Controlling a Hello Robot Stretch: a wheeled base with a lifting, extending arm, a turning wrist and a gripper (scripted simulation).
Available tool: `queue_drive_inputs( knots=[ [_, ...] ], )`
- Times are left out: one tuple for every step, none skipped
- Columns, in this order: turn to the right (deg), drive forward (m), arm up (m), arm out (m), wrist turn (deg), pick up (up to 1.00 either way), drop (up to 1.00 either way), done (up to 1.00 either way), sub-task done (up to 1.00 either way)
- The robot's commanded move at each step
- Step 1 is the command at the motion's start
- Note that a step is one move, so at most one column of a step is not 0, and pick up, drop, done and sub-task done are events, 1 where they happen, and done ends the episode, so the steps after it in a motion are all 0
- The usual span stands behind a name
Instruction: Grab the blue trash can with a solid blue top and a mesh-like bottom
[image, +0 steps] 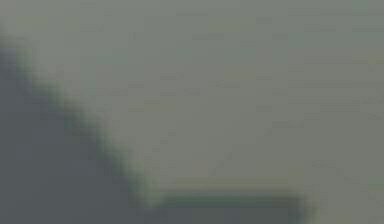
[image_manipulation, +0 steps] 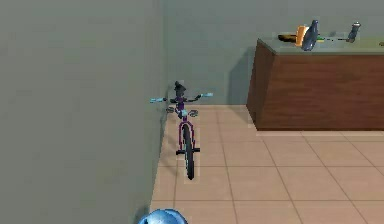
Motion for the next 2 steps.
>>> queue_drive_inputs(
  knots=[
    [0.0,0.0,0.1,0.0,0.0,0.0,0.0,0.0,0.0],
    [0.0,0.0,0.0,0.0,0.0,0.0,0.0,1.0,0.0]
  ],
)
